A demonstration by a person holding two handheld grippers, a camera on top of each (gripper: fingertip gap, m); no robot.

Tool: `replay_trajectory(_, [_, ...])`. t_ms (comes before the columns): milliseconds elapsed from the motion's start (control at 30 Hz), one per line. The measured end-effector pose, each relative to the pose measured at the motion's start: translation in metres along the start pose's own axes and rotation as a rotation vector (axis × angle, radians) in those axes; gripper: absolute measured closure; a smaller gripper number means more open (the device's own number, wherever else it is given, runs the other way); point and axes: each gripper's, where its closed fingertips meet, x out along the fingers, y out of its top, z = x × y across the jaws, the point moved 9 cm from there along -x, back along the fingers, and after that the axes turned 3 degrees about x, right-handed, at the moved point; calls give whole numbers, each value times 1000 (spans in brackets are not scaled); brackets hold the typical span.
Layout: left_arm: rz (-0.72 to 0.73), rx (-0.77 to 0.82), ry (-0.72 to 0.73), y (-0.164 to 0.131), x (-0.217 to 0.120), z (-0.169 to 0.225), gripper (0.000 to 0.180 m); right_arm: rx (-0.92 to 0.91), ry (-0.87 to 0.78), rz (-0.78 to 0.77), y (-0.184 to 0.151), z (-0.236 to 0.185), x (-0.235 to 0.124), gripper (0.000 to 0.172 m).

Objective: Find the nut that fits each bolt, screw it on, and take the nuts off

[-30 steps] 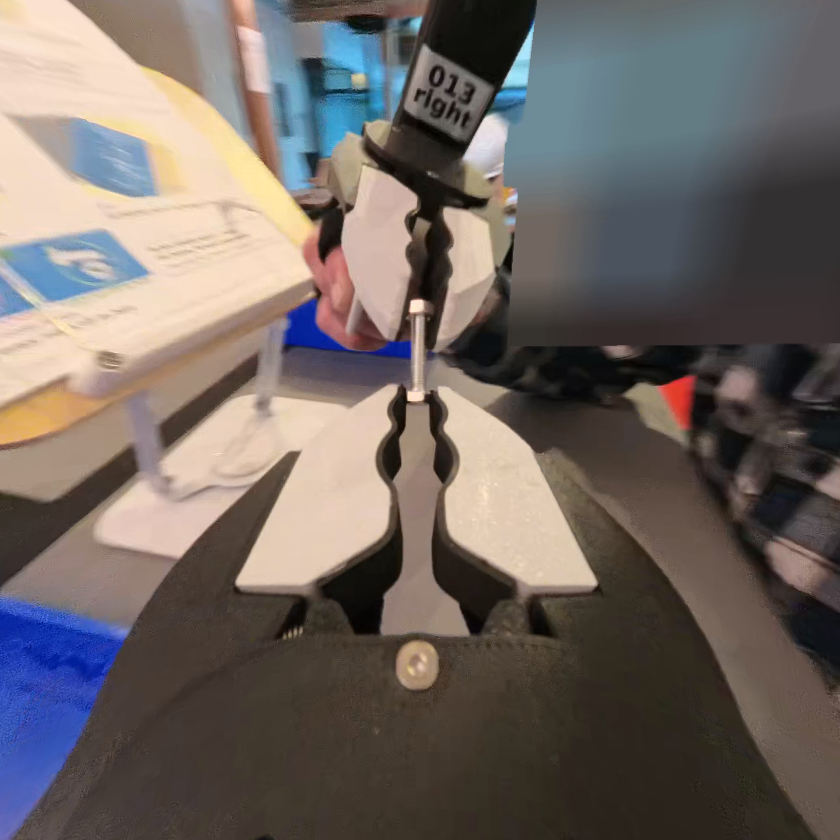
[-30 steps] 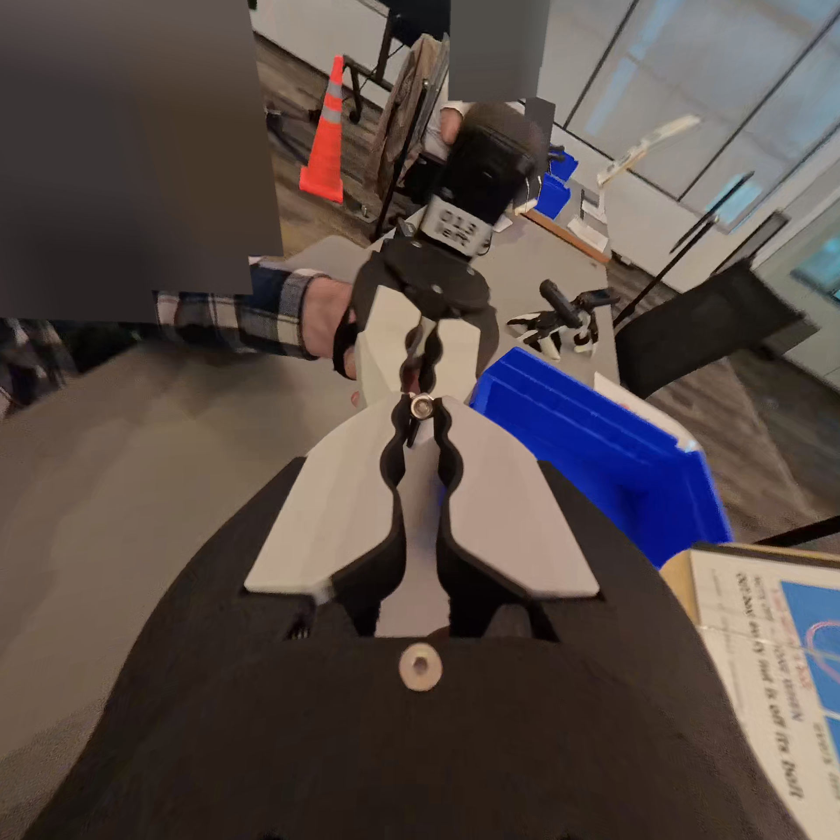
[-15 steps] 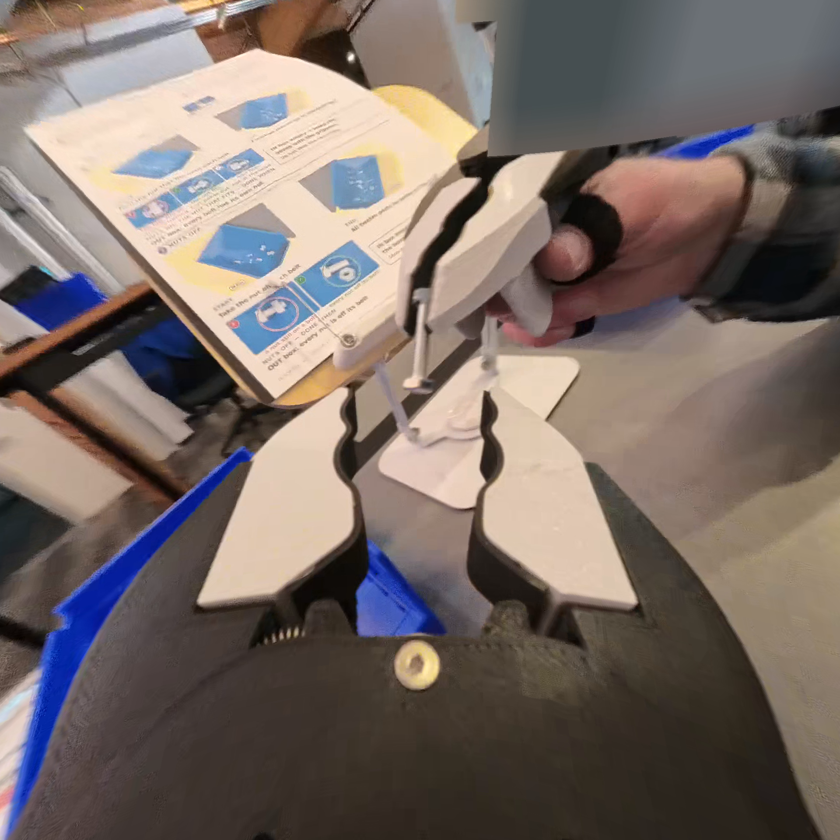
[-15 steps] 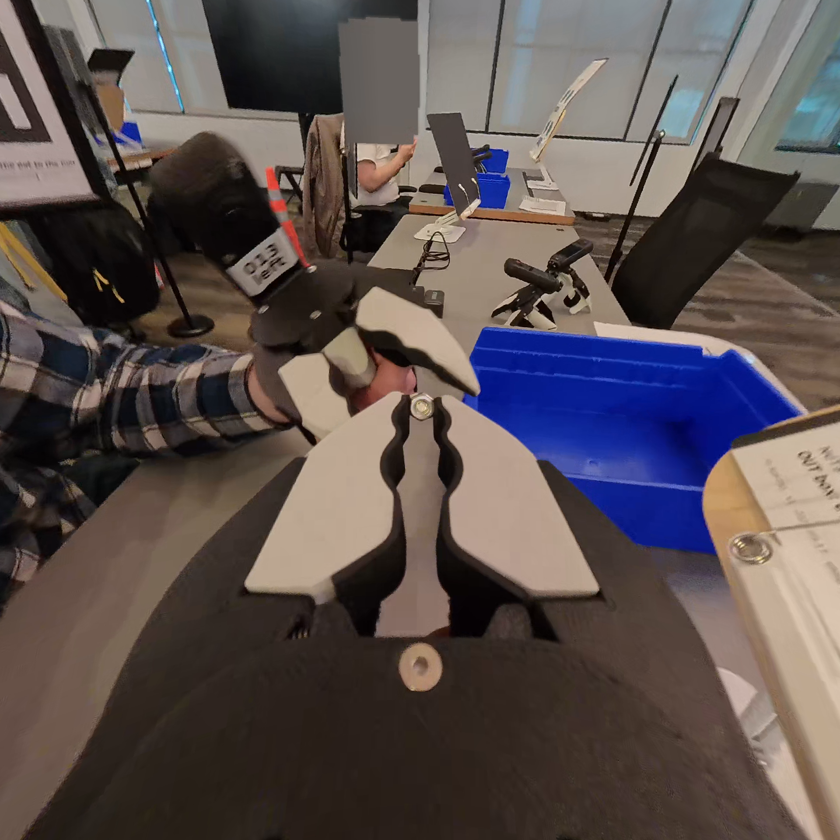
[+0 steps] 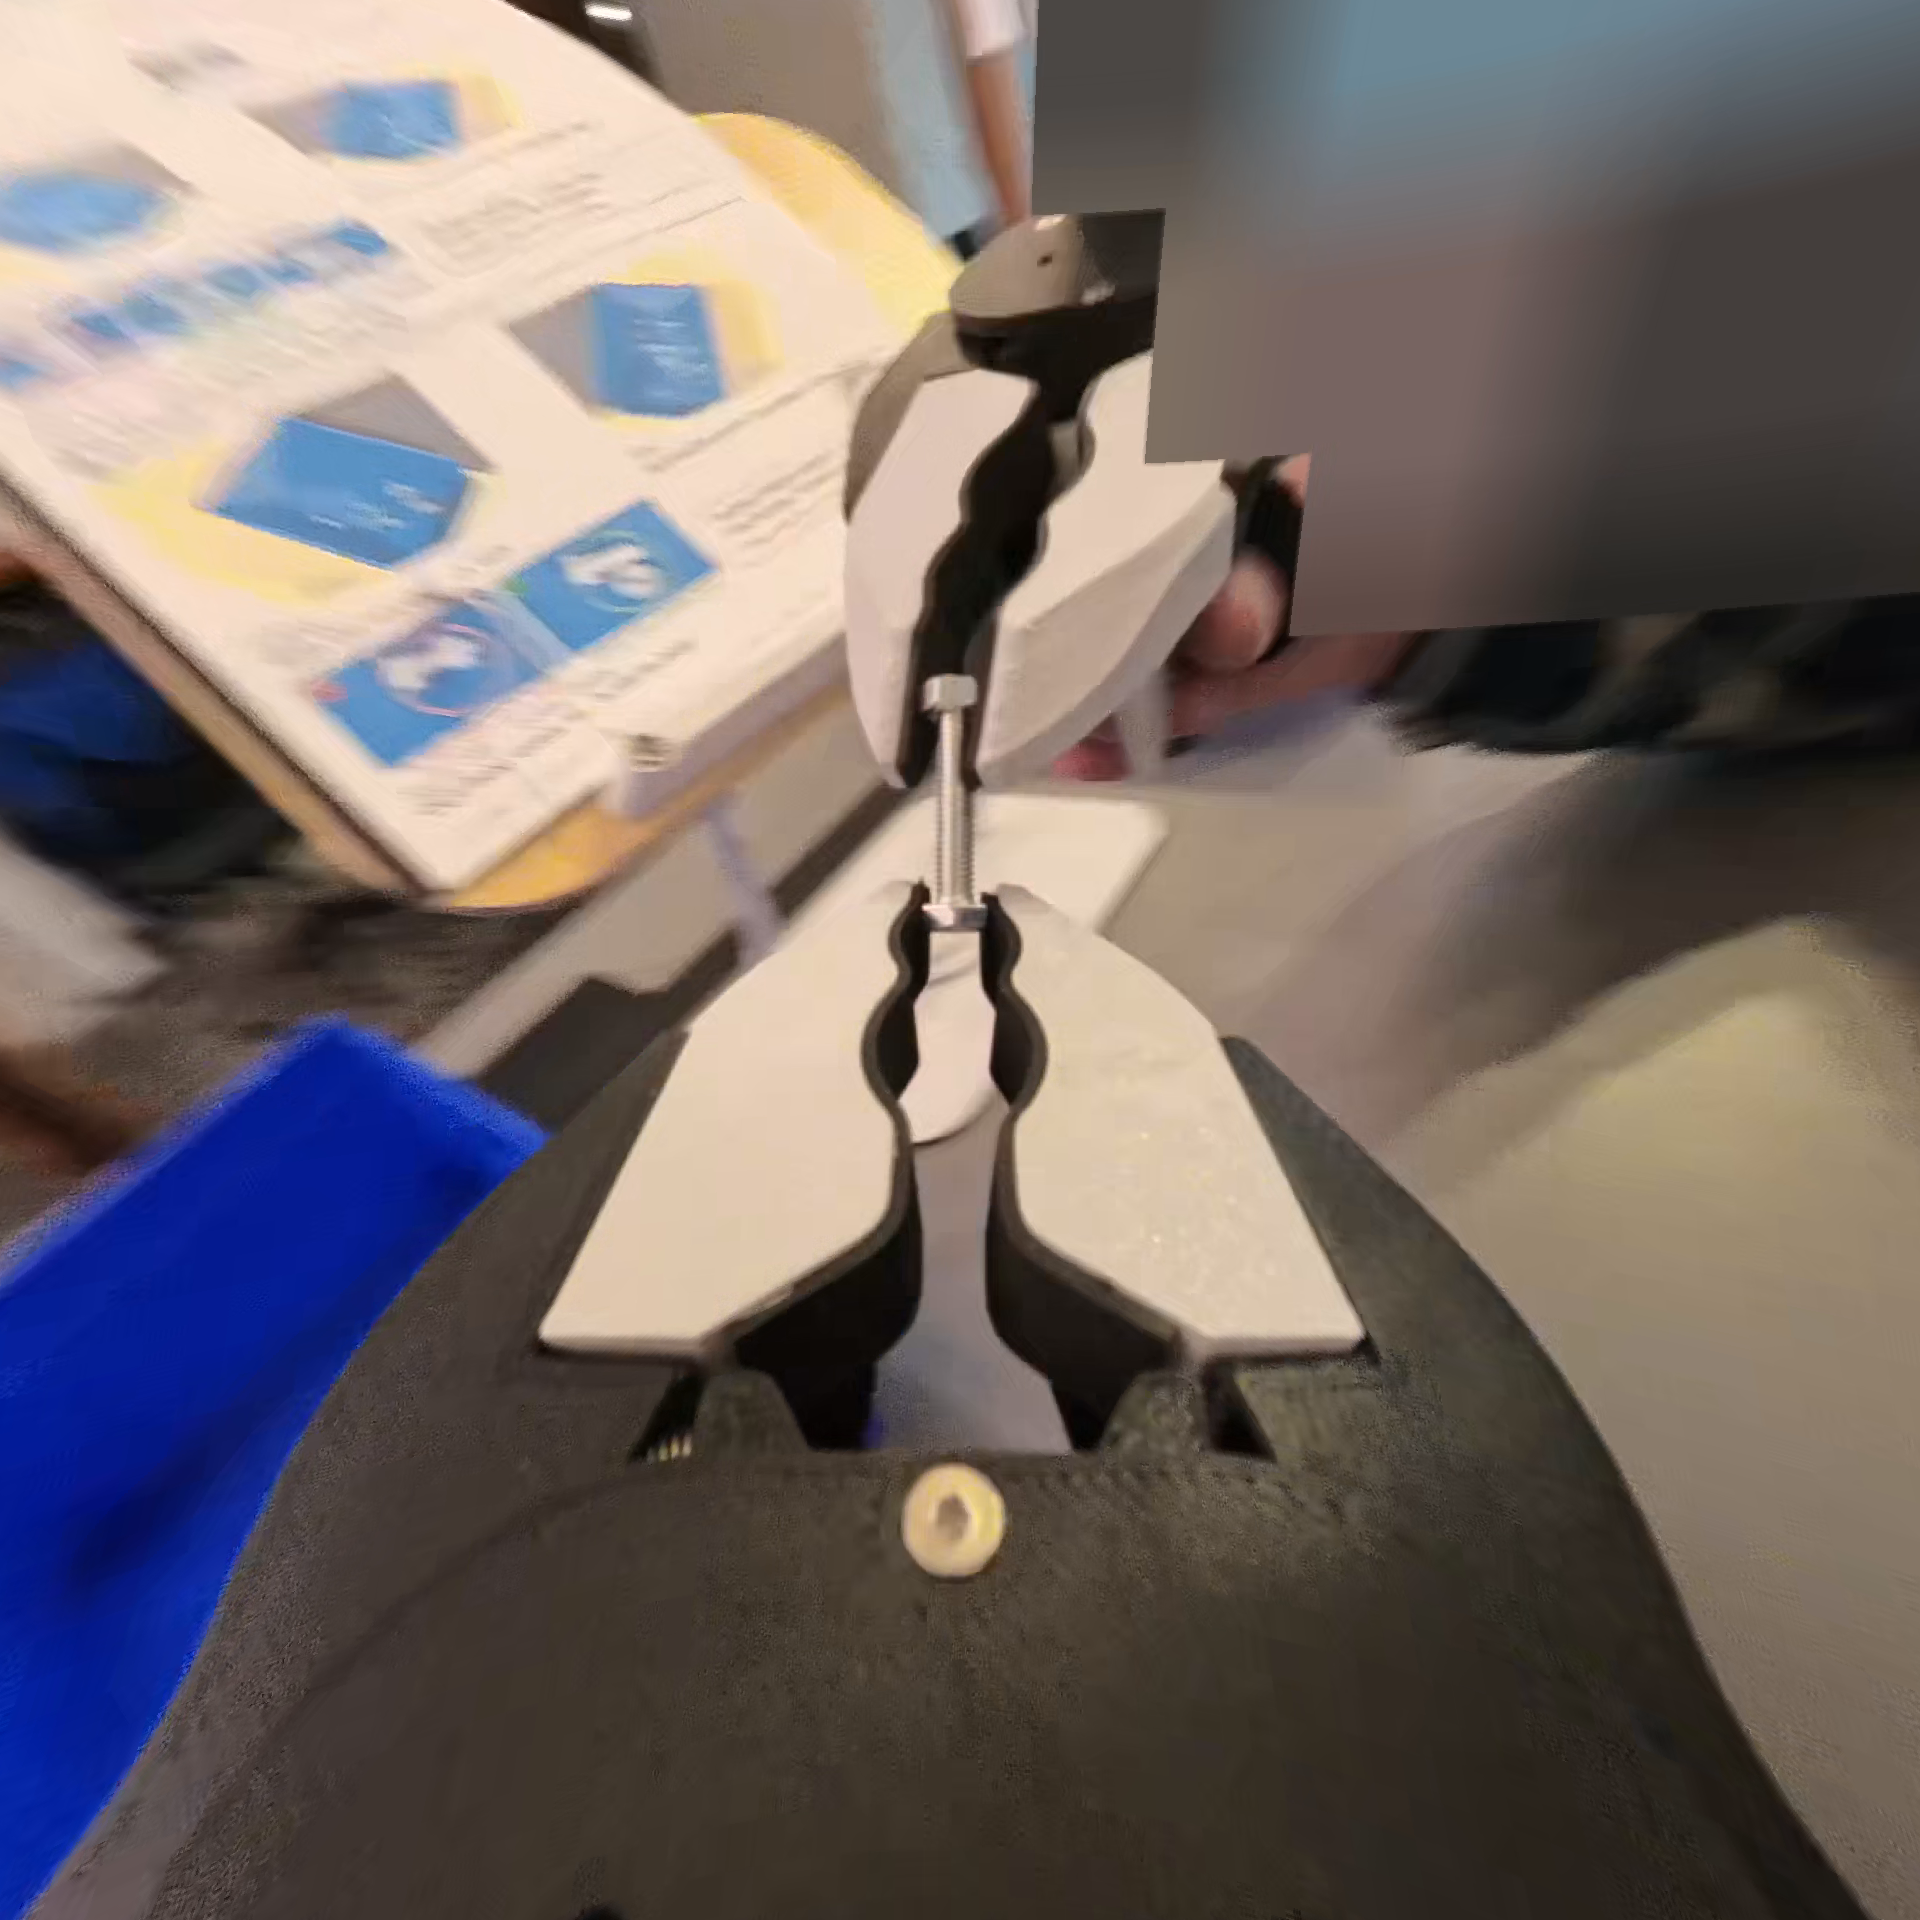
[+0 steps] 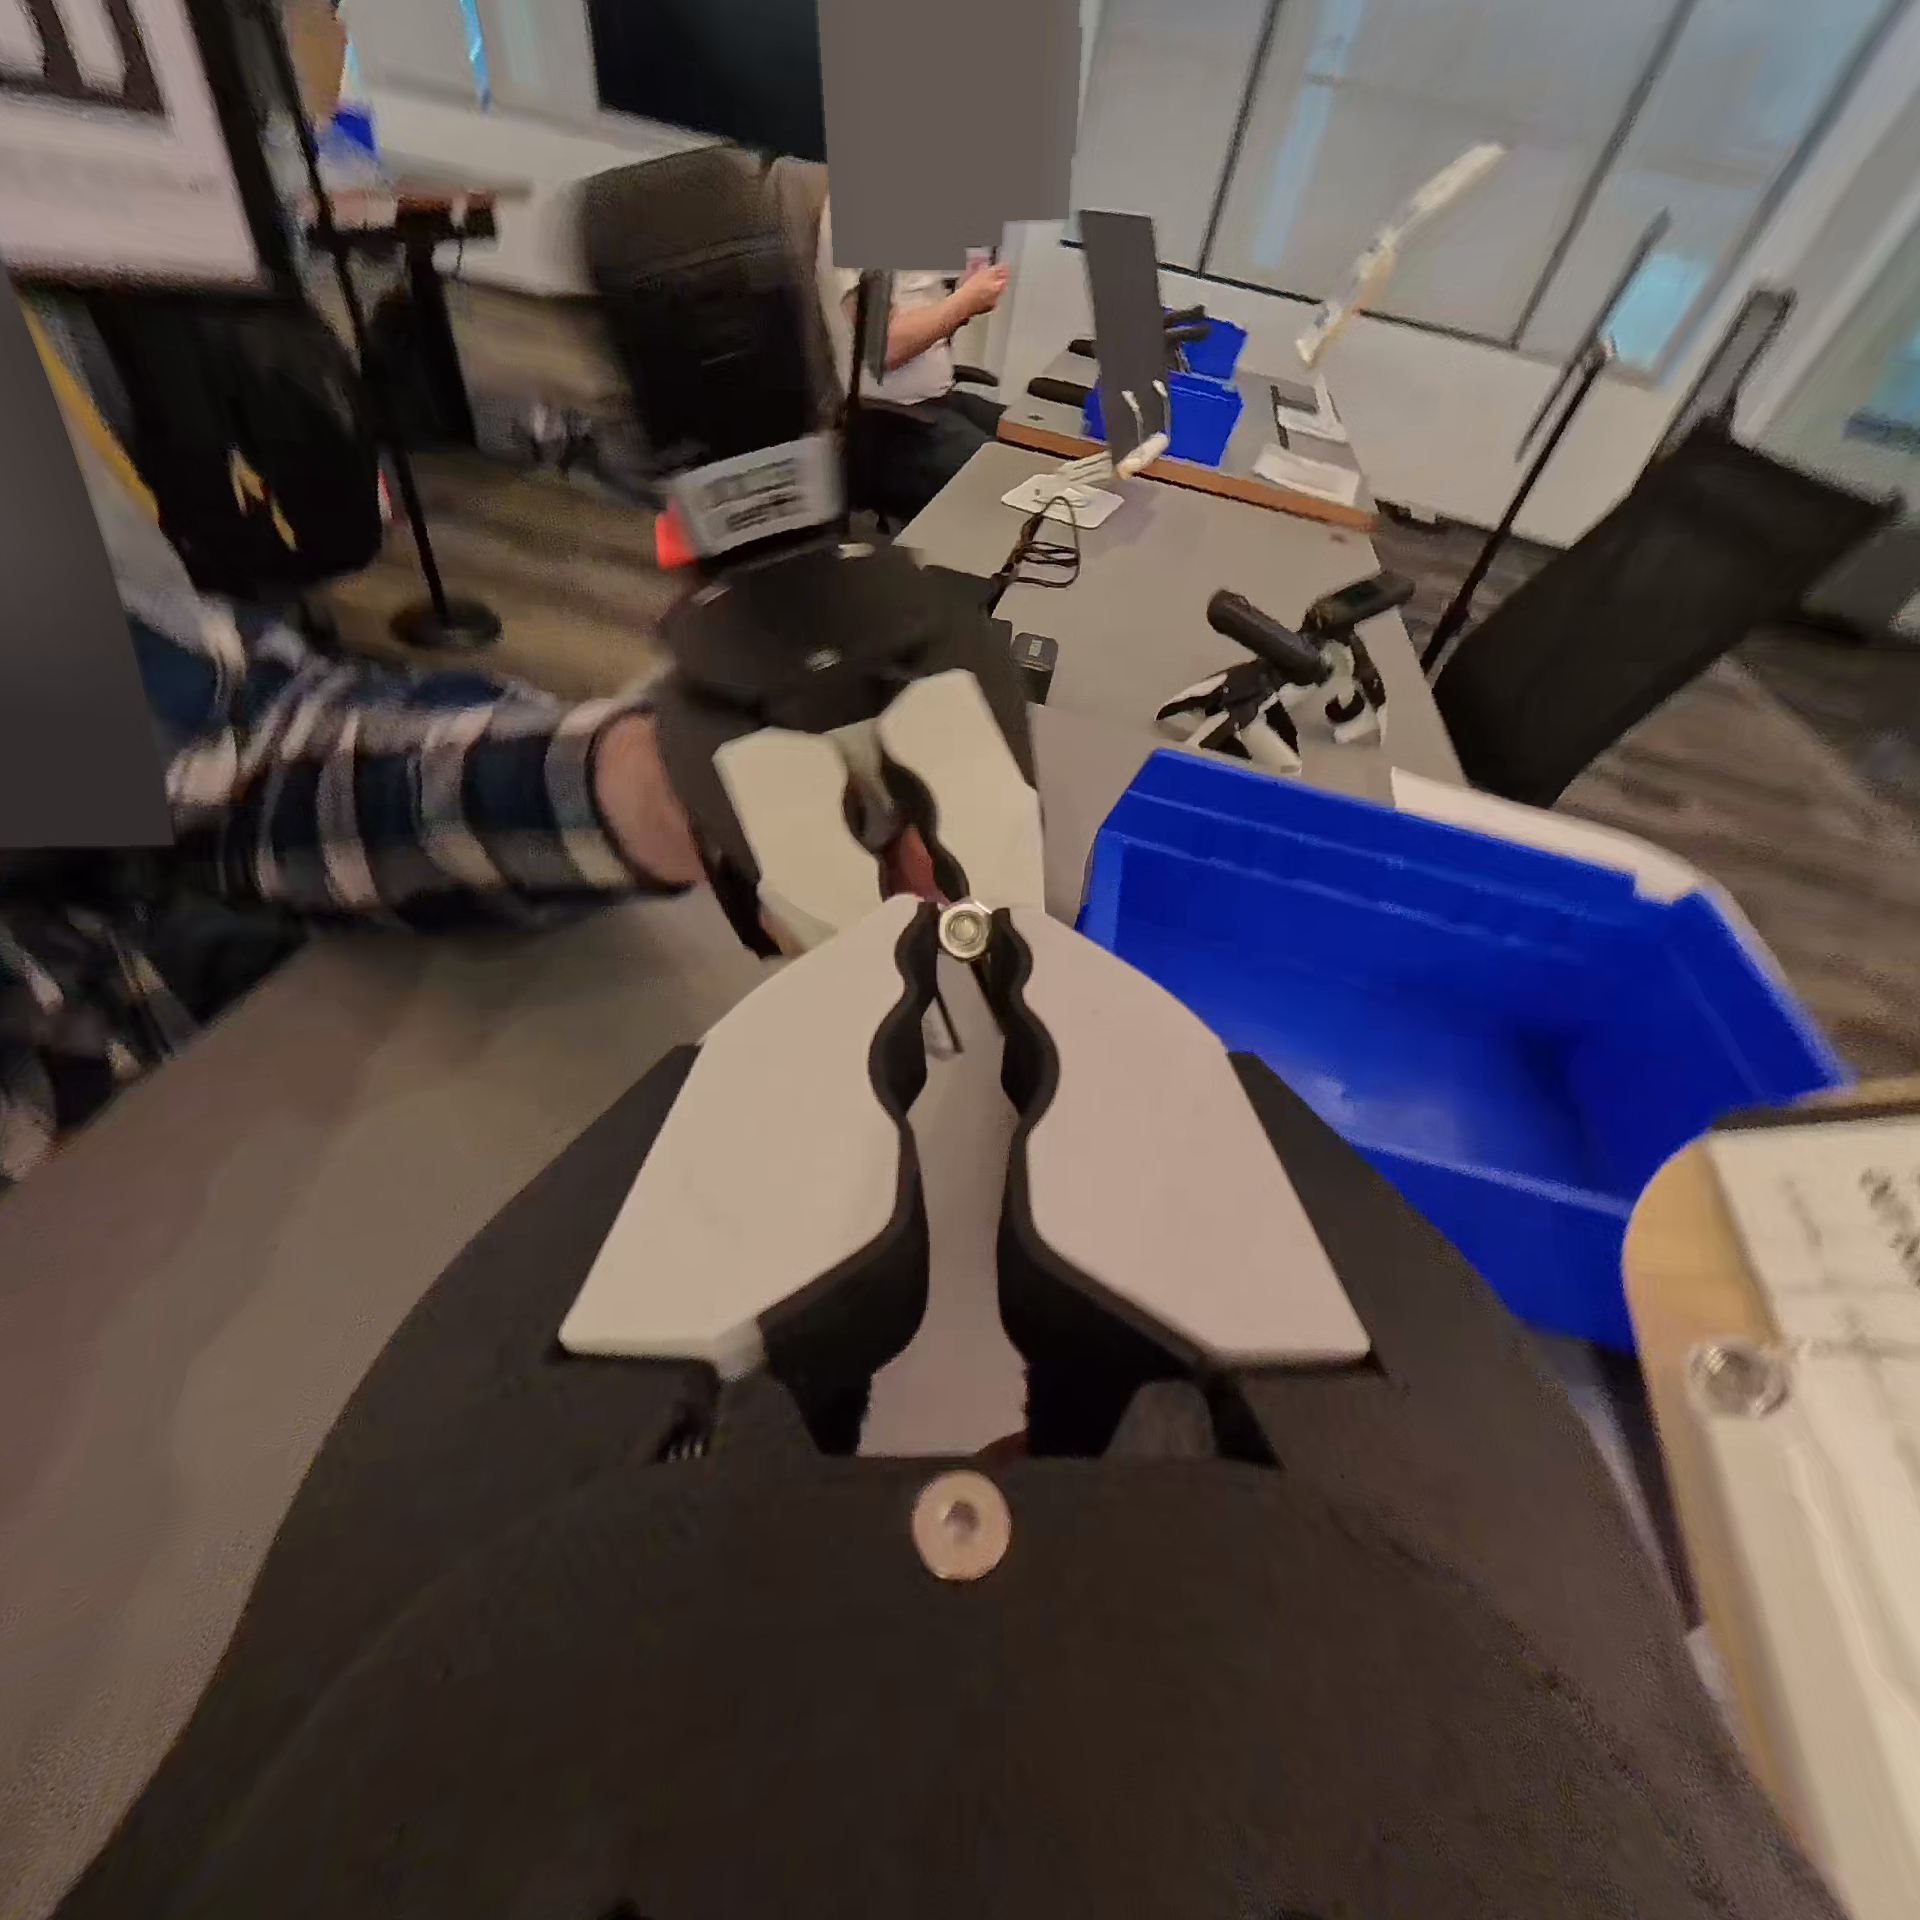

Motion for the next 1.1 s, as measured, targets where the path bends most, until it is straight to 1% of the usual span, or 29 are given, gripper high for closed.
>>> replay_trajectory(67, [76, -232, -305, -1, -4, -2, 172, -175, 34, -25, 5, -13, 0, 161])
replay_trajectory(100, [120, -275, -379, -2, -6, -2, 172, -255, 38, -40, 8, -20, 0, 161])
replay_trajectory(167, [144, -378, -536, -6, -4, 0, 171, -379, 44, -86, 12, -29, 2, 161])
replay_trajectory(233, [175, -393, -493, -9, -2, -3, 171, -398, 9, -122, 14, -29, 2, 161])
replay_trajectory(267, [181, -394, -496, -9, -2, -4, 171, -372, 11, -120, 14, -27, 2, 161])
replay_trajectory(300, [193, -384, -471, -9, -2, -4, 170, -338, 11, -103, 13, -25, 2, 161])
replay_trajectory(333, [191, -363, -428, -8, -2, -5, 160, -303, -5, -91, 12, -22, 2, 161])
replay_trajectory(367, [162, -332, -383, -8, -1, -5, 145, -270, -19, -86, 10, -18, 2, 161])
replay_trajectory(433, [95, -224, -214, -8, 1, -6, 128, -188, -44, -54, 10, -10, 0, 161])
replay_trajectory(467, [92, -187, -151, -7, 1, -6, 122, -128, -50, -31, 10, -5, -2, 161])
replay_trajectory(533, [82, -93, -16, -4, -1, -7, 121, -22, -51, 19, 8, 3, -4, 161])
replay_trajectory(633, [26, 83, 172, -1, -2, -4, 123, 102, -53, 61, 1, 12, -3, 161])
replay_trajectory(667, [17, 139, 234, 0, -2, -2, 127, 135, -54, 68, -2, 14, -2, 161])
replay_trajectory(767, [-79, 247, 353, -2, 5, 2, 134, 235, -26, 84, -9, 18, 4, 161])
replay_trajectory(833, [-97, 296, 369, -4, 8, 5, 146, 291, -16, 100, -13, 20, 6, 161])
replay_trajectory(900, [-141, 323, 382, -5, 10, 6, 165, 308, -14, 99, -15, 20, 8, 161])
replay_trajectory(933, [-147, 339, 412, -5, 8, 5, 170, 310, -13, 97, -16, 19, 9, 161])
replay_trajectory(1067, [-119, 290, 362, -3, 6, 4, 170, 275, -11, 87, -14, 18, 8, 161])
replay_trajectory(1100, [-121, 256, 320, -3, 6, 3, 170, 244, -5, 78, -13, 17, 8, 161])
